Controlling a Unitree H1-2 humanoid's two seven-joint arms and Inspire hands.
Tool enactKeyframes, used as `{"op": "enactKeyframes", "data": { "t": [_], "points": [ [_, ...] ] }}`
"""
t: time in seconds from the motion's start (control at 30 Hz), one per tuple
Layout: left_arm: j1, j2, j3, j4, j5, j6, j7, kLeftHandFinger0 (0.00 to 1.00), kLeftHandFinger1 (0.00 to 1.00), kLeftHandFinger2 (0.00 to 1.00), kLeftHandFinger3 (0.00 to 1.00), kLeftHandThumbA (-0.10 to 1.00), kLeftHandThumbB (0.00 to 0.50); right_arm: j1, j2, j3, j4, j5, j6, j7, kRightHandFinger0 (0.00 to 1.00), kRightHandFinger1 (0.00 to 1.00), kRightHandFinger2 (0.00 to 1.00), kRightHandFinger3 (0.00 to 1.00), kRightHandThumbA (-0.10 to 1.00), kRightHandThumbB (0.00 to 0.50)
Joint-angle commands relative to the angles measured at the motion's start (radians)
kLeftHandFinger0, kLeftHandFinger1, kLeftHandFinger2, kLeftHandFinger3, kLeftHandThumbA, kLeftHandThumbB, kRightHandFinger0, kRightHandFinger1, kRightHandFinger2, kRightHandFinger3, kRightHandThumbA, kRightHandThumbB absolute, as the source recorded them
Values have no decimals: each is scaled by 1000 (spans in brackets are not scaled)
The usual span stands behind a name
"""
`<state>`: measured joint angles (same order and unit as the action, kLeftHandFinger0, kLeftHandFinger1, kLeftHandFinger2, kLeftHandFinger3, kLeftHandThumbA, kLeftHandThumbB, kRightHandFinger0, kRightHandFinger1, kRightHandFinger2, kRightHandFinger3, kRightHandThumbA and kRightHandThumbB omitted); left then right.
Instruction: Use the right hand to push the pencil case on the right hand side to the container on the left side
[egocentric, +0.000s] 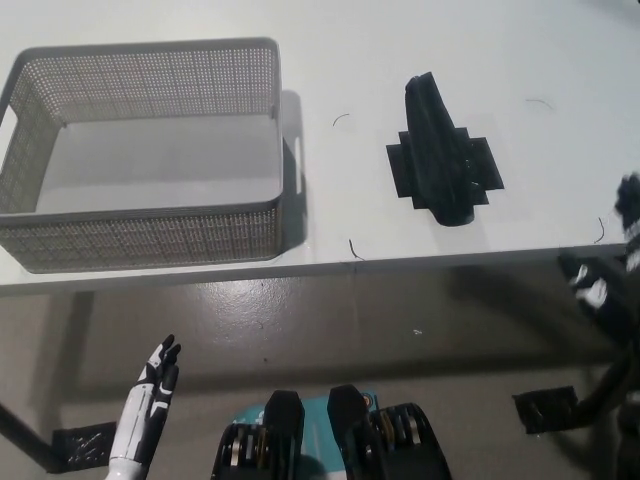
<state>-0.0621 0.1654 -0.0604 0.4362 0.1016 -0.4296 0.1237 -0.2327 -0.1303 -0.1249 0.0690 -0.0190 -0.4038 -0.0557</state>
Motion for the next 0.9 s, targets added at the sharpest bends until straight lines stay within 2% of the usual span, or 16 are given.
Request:
{"op": "enactKeyframes", "data": {
  "t": [0.0, 0.03, 0.1, 0.13, 0.27, 0.33, 0.4, 0.5, 0.53, 0.67, 0.87],
  "points": [
    [-5, 21, -6, -8, -6, -40, 9, 1000, 1000, 1000, 1000, 1000, 286, -85, -42, -2, -39, 72, 83, 42, 1000, 1000, 1000, 1000, 1000, 491],
    [-4, 20, -5, -8, -8, -40, 8, 1000, 1000, 1000, 1000, 1000, 293, -93, -48, -1, -54, 72, 104, 44, 1000, 1000, 1000, 1000, 1000, 476],
    [-5, 19, -7, -8, -12, -40, 5, 1000, 1000, 1000, 1000, 1000, 294, -116, -61, 3, -106, 63, 168, 49, 1000, 1000, 1000, 1000, 1000, 408],
    [-4, 18, -7, -9, -13, -40, 5, 1000, 1000, 1000, 1000, 1000, 295, -121, -63, 4, -119, 60, 183, 50, 1000, 1000, 1000, 1000, 1000, 401],
    [-8, 15, -9, -7, -20, -40, -6, 1000, 1000, 1000, 1000, 1000, 294, -180, -74, -1, -149, 88, 253, 56, 1000, 1000, 1000, 1000, 1000, 284],
    [-8, 15, -12, -8, -19, -40, -7, 1000, 1000, 1000, 1000, 1000, 294, -211, -78, -2, -139, 84, 280, 55, 1000, 1000, 1000, 1000, 1000, 268],
    [-7, 16, -18, -12, -14, -40, -4, 1000, 1000, 1000, 1000, 1000, 301, -254, -81, 1, -105, 82, 298, 57, 1000, 1000, 1000, 1000, 1000, 216],
    [0, 17, -29, -26, -4, -40, 2, 1000, 1000, 1000, 1000, 1000, 303, -304, -81, 1, -48, 104, 329, 71, 1000, 1000, 1000, 1000, 1000, 211],
    [5, 15, -32, -34, -4, -40, 0, 1000, 1000, 1000, 1000, 1000, 303, -325, -80, 1, -16, 104, 323, 72, 1000, 1000, 1000, 1000, 1000, 218],
    [21, 12, -40, -62, -25, -40, -27, 1000, 1000, 1000, 1000, 1000, 291, -412, -76, -2, 152, 116, 260, 84, 1000, 1000, 1000, 1000, 1000, 193],
    [37, 13, -62, -88, -12, -40, -24, 1000, 1000, 1000, 1000, 1000, 282, -550, -87, -2, 405, 107, 205, 86, 1000, 1000, 1000, 1000, 1000, 234]
  ]
}}
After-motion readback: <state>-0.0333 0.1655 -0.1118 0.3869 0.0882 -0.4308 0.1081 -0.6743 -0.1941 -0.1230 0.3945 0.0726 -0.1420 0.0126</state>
